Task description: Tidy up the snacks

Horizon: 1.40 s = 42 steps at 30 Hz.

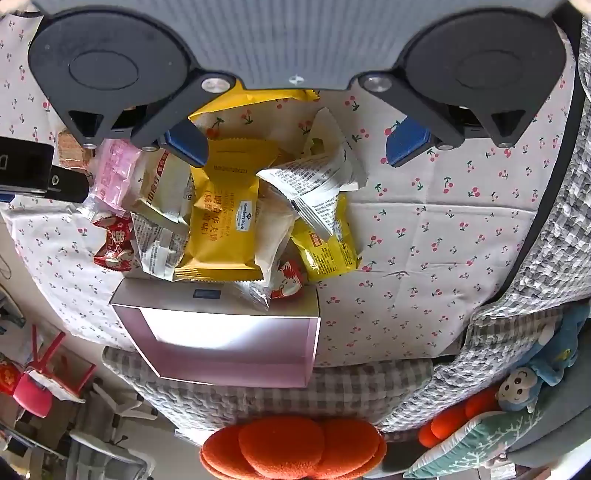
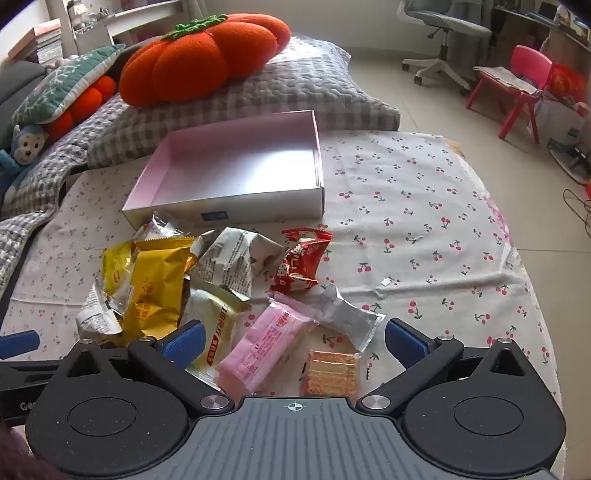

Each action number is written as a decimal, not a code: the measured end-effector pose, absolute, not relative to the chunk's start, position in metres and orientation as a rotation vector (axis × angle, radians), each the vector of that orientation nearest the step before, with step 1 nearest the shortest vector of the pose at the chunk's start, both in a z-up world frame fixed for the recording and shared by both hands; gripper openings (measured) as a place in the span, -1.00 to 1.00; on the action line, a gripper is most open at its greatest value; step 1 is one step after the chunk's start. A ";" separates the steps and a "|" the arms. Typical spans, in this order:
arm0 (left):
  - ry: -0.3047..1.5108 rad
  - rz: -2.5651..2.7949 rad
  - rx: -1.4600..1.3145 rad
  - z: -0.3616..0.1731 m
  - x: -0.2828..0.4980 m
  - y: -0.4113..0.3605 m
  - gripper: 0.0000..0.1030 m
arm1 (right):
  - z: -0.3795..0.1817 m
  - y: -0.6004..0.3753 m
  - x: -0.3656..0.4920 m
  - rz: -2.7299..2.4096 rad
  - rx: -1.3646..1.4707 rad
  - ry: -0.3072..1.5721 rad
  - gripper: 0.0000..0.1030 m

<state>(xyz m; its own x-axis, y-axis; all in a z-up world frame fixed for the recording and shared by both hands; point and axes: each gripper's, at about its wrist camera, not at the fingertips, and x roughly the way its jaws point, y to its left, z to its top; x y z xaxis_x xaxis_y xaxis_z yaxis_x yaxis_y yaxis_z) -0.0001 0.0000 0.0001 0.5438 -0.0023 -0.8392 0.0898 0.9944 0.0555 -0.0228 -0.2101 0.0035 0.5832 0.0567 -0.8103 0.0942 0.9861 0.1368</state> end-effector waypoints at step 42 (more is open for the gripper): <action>0.984 -0.048 0.093 0.004 -0.002 0.000 0.99 | 0.004 -0.203 -0.028 -0.023 0.117 0.938 1.00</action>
<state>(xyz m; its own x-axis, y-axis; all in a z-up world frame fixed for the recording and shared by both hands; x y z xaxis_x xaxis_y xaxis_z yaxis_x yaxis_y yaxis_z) -0.0017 -0.0004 0.0036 0.5534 0.0015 -0.8329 0.0828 0.9949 0.0568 -0.0277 -0.2034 0.0044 0.5914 0.0308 -0.8058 0.0709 0.9934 0.0900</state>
